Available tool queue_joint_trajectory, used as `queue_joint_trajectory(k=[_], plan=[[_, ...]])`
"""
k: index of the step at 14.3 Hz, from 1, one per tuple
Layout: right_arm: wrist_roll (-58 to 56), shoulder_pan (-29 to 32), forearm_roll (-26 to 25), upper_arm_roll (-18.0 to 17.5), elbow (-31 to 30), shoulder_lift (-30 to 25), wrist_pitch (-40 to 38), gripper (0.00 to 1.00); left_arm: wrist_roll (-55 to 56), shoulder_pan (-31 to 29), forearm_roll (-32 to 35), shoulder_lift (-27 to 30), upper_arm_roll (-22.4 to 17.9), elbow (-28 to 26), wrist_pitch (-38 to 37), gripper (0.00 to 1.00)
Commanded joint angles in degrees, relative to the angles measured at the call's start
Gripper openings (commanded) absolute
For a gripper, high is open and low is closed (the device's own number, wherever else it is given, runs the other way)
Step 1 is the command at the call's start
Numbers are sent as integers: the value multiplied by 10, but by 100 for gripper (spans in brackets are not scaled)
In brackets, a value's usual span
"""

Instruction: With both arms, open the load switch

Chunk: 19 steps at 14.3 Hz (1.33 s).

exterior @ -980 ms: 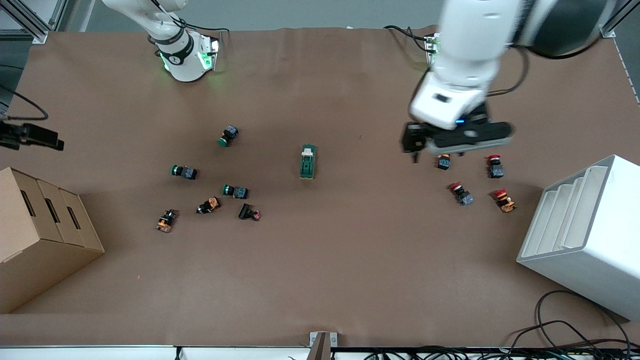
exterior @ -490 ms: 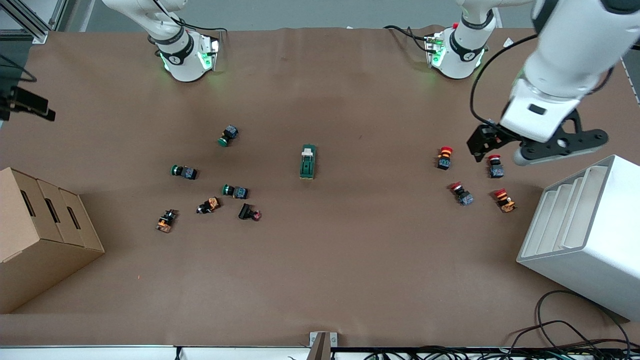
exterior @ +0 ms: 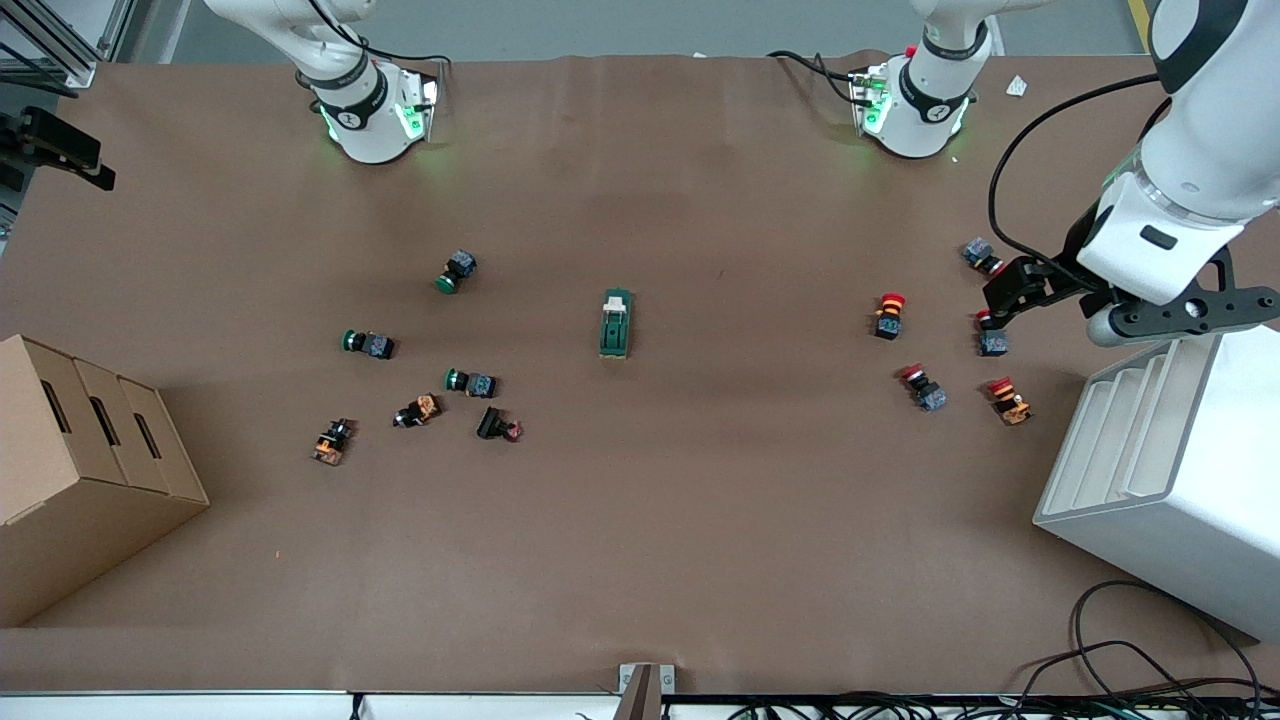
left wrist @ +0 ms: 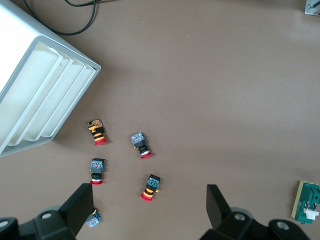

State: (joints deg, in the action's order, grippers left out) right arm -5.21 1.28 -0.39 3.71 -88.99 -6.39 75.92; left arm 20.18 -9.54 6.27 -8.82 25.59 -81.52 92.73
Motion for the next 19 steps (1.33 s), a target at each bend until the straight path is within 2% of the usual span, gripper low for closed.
queue_joint_trajectory(k=[1,3,6,8,14,15,16,18,19], plan=[[-6,0,-16,-5,-20,-27,11,100,-44,-33,-47,13,3,-9,-2,100],[-6,0,-16,-5,-17,-33,11,100,-58,-59,-72,13,5,-9,-3,100],[-6,-1,-29,-13,-15,-27,16,100,-116,-61,-69,13,3,-9,-3,100],[-5,0,-32,-24,-14,-20,29,100,-120,-61,-69,14,3,-9,-4,100],[-3,8,-24,-23,4,-12,26,100,-116,-51,-65,38,-1,-13,-33,100],[-2,9,-23,-22,4,-12,27,100,-118,-37,-60,46,-22,-19,-33,100],[-1,9,-22,-22,4,-11,27,100,-120,-5,-59,57,-60,-34,-33,100],[2,9,-2,-20,7,-11,26,100,-127,85,-63,87,-157,-63,-47,100],[1,10,2,-19,7,-11,25,100,-133,97,-66,107,-177,-90,-44,100]])
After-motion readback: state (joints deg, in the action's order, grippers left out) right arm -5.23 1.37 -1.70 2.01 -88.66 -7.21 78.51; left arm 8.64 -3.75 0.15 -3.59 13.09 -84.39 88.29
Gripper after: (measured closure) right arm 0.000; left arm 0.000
